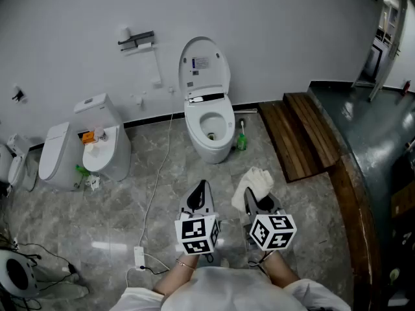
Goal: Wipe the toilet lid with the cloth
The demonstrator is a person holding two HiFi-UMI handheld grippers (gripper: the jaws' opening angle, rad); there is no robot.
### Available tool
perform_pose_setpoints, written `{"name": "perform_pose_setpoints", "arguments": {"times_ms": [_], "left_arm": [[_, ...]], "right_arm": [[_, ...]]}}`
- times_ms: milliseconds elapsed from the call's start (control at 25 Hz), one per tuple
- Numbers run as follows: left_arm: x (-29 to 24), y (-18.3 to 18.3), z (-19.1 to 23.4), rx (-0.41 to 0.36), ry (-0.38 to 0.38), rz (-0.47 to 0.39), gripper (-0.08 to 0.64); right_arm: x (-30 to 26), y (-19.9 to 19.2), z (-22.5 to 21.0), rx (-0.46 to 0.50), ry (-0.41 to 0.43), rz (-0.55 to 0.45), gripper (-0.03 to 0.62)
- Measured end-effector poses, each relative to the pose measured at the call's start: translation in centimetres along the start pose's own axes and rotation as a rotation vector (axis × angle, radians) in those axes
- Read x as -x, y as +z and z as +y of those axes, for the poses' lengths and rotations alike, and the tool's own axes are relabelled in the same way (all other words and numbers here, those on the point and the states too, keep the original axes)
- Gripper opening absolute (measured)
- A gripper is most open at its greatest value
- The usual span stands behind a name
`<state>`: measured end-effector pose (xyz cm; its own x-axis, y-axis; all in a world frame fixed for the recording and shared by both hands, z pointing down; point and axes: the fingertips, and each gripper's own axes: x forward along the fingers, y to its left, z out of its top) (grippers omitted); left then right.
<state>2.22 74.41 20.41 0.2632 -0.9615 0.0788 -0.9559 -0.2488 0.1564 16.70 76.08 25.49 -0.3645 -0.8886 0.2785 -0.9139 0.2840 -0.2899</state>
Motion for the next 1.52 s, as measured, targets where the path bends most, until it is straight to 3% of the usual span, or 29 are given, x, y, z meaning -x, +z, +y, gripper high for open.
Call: {"name": "perform_pose_setpoints", "arguments": {"times_ms": [560,840,1520], "left_arm": [[-7.9,1.2,3.4,-0.003,0.03,-0.023,0.008],[-14.1,2.4,5.6,-0.034,0.005,-0.026,0.008],[-27.3,4.1,12.4,0.005,-0.02,-0.013,0.008]], "right_arm": [[-8.1,3.6,-2.1,0.011,0.005,-0.004,0.103],[-13.9,6.1,-3.2,0.0,-0.017,-0.005,0.103],[-28.9,11.6,-2.7,-0.017,0.02,-0.005,0.103]]}}
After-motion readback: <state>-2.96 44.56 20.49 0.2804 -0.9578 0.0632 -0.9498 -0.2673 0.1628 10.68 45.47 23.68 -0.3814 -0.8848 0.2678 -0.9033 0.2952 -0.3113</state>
